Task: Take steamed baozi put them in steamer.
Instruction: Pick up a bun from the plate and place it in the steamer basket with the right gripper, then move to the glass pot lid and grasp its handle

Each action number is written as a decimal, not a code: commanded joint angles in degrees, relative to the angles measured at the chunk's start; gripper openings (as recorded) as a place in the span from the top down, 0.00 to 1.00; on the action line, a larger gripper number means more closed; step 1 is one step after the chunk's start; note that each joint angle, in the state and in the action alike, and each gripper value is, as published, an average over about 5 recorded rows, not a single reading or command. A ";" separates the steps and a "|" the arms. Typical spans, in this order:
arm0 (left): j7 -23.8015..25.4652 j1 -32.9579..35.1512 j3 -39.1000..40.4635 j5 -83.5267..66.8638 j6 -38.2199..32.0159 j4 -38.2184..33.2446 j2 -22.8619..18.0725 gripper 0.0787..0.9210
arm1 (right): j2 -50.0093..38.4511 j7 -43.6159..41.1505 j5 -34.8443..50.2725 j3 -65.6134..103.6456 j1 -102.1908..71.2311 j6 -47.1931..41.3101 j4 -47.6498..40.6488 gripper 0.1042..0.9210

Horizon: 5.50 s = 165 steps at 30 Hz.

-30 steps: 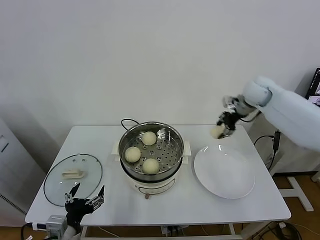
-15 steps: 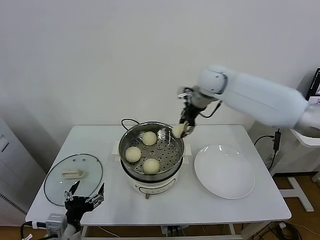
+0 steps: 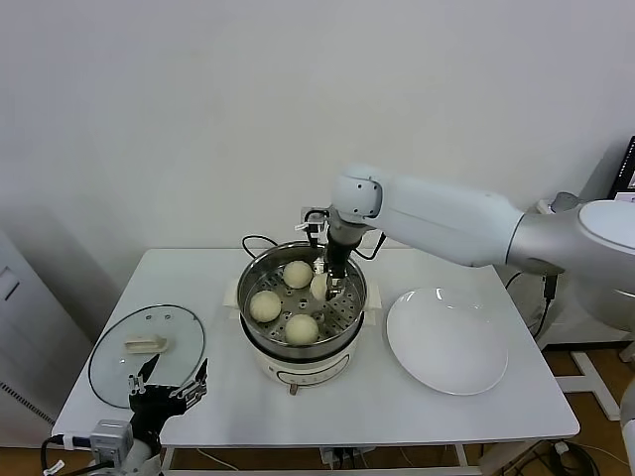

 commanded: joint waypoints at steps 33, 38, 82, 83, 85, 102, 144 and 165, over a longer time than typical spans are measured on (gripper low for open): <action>-0.15 0.35 -1.03 0.06 -0.79 0.02 -2.81 0.12 | -9.89 1.00 -6.27 15.76 -3.32 0.65 3.70 0.12; -0.76 -0.21 -2.70 -1.09 -1.70 0.21 -2.81 0.12 | -15.36 8.98 -0.19 27.08 -6.18 7.26 6.55 0.12; -14.69 -6.27 -2.94 71.72 -24.53 18.92 26.50 0.12 | 0.71 56.35 13.89 110.42 -102.01 41.07 27.43 0.12; -14.82 -6.86 -2.76 73.40 -25.02 20.65 27.85 0.12 | 0.58 56.33 13.82 110.13 -101.64 41.02 27.14 0.12; -15.37 -9.81 -2.38 76.41 -26.89 25.91 29.27 0.12 | 0.50 56.26 13.52 109.77 -101.32 40.97 26.78 0.12; -26.62 -18.56 1.71 72.84 -34.36 48.58 29.11 0.12 | 1.28 55.40 10.89 111.15 -100.91 40.12 25.41 0.12; -23.59 -27.02 3.72 70.04 -31.03 54.71 26.57 0.12 | 2.74 55.49 8.40 111.14 -100.93 41.03 23.55 0.12; -24.07 -30.11 4.35 68.79 -28.28 58.02 24.87 0.12 | 3.13 55.46 8.19 111.16 -101.24 41.37 23.21 0.12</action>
